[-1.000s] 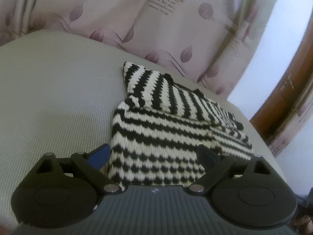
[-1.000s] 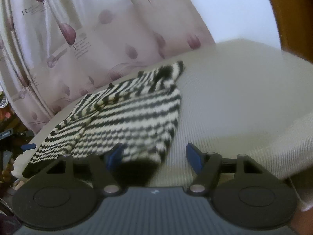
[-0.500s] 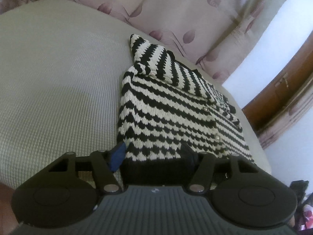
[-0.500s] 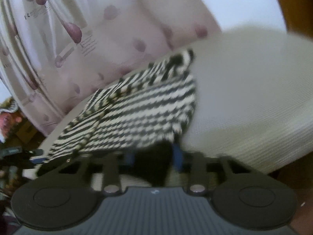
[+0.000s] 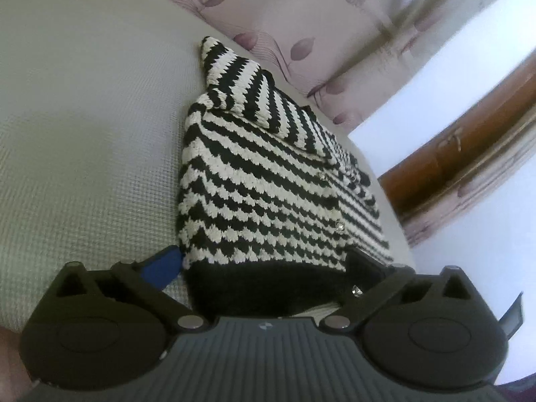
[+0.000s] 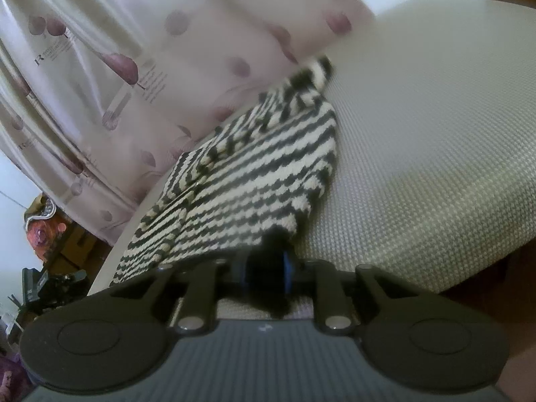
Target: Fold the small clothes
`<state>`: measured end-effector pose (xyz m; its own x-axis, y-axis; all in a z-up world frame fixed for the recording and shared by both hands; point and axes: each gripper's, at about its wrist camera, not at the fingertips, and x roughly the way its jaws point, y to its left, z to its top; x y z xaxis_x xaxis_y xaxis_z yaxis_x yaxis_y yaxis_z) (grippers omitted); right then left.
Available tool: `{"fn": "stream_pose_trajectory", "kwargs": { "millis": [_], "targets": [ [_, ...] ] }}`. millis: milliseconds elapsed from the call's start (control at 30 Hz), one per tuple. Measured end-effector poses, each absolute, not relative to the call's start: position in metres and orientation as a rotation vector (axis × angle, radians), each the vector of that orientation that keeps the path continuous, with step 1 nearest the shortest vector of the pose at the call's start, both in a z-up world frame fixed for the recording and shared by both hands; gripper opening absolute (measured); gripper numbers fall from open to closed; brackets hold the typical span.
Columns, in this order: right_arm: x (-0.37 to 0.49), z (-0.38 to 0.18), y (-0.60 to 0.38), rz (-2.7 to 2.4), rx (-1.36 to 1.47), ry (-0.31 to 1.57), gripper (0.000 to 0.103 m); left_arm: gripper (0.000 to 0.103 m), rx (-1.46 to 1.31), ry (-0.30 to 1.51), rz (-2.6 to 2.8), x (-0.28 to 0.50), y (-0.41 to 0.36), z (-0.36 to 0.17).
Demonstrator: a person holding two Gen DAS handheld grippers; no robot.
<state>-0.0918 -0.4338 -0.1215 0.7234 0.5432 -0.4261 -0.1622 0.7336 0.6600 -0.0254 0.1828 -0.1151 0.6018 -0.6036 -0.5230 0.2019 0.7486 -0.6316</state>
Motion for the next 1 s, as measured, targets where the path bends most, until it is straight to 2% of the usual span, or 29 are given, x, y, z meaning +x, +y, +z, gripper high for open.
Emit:
{"fn": "stream_pose_trajectory", "kwargs": {
  "millis": [67,100,133,167,200,267,300,333,367,500,533,567,667,833,900,933,1000],
  "targets": [
    [-0.09,-0.121,-0.433,0.433,0.647,0.645,0.031,0.1,-0.53,0.791,-0.496,-0.026,0.177,-0.114],
    [-0.089,-0.121,-0.431,0.437,0.641,0.64,0.032,0.099,-0.527,0.788,-0.493,-0.026,0.176,-0.114],
    [-0.088,-0.121,-0.429,0.437,0.638,0.638,0.032,0.09,-0.522,0.784,-0.486,-0.026,0.175,-0.114],
    [-0.087,-0.121,-0.428,0.439,0.642,0.636,0.031,0.071,-0.516,0.788,-0.48,-0.025,0.174,-0.114],
    [-0.086,-0.122,-0.428,0.441,0.65,0.633,0.031,0.058,-0.507,0.796,-0.469,-0.024,0.173,-0.115],
    [-0.086,-0.122,-0.427,0.439,0.648,0.63,0.03,0.016,-0.487,0.811,-0.426,-0.023,0.174,-0.118],
    [-0.087,-0.122,-0.425,0.432,0.634,0.631,0.026,0.012,-0.484,0.814,-0.408,-0.023,0.176,-0.12],
    [-0.087,-0.121,-0.424,0.419,0.617,0.635,0.016,0.012,-0.492,0.808,-0.405,-0.024,0.178,-0.121],
    [-0.087,-0.122,-0.424,0.409,0.609,0.639,0.013,0.012,-0.503,0.803,-0.405,-0.024,0.179,-0.123],
    [-0.087,-0.124,-0.43,0.417,0.651,0.65,0.011,0.016,-0.521,0.789,-0.412,-0.024,0.183,-0.124],
    [-0.087,-0.123,-0.431,0.422,0.651,0.647,0.011,0.022,-0.519,0.791,-0.412,-0.023,0.184,-0.124],
    [-0.087,-0.123,-0.431,0.424,0.647,0.646,0.011,0.036,-0.531,0.794,-0.437,-0.022,0.185,-0.124],
    [-0.086,-0.123,-0.434,0.447,0.653,0.658,0.014,0.058,-0.587,0.807,-0.494,-0.018,0.187,-0.124],
    [-0.083,-0.126,-0.436,0.461,0.705,0.679,0.019,0.076,-0.552,0.816,-0.533,-0.014,0.175,-0.119],
    [-0.082,-0.126,-0.435,0.467,0.702,0.677,0.019,0.076,-0.547,0.813,-0.536,-0.014,0.172,-0.119],
    [-0.081,-0.126,-0.433,0.464,0.695,0.675,0.019,0.072,-0.544,0.809,-0.533,-0.014,0.171,-0.118],
    [-0.079,-0.127,-0.431,0.461,0.696,0.669,0.019,0.043,-0.512,0.803,-0.502,-0.015,0.168,-0.118]
  ]
}}
